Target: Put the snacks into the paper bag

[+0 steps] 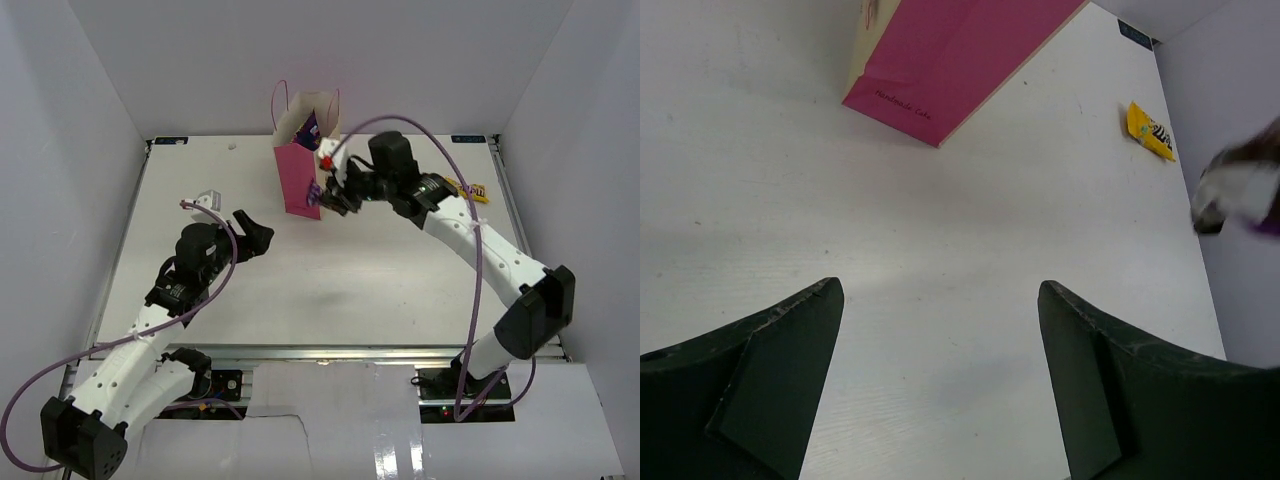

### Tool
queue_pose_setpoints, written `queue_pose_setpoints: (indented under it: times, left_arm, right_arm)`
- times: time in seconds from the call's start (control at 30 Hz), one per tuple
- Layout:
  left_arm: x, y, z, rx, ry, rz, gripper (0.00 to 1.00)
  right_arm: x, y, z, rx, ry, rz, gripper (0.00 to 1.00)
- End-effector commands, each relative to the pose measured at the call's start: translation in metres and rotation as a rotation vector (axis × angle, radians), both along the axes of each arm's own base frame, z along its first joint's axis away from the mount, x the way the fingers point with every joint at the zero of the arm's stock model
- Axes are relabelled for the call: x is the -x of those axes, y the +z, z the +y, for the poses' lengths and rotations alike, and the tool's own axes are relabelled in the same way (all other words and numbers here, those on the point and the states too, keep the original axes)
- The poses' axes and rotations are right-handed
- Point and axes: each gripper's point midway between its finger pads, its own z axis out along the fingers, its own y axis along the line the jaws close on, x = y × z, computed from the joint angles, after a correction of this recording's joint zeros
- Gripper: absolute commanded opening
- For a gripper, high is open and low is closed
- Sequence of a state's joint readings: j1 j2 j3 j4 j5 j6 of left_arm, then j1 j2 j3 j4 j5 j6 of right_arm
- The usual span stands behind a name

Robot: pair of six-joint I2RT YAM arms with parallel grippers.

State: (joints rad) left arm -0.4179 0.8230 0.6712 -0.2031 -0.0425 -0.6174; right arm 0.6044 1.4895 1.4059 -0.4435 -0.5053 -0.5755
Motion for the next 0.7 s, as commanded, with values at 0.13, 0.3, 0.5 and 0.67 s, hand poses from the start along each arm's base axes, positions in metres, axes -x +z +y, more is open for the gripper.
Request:
queue_pose_setpoints:
  times: [0.13,0.3,0.5,0.67]
  left_arm:
    - [0.011,0.008,-0.002,0.074,-0.015,-0.030,0.89]
    - [0.017,0.011,0.001,0.083,-0.011,-0.040,0.89]
    - [0.019,0.007,0.002,0.082,-0.008,-0.032,0.89]
    - [0.016,0.007,0.000,0.072,-0.017,-0.030,0.89]
  right_arm:
    - [-0.146,0.155,0.079,-0.520,-0.610,-0.136,0.08]
    - [-0.188,0.202,0.072,-0.673,-0.753,-0.322,0.08]
    - [-0.205,0.188,0.071,-0.662,-0.786,-0.438,0.26]
    - [-0.193,0.200,0.068,-0.666,-0.740,-0.467,0.62]
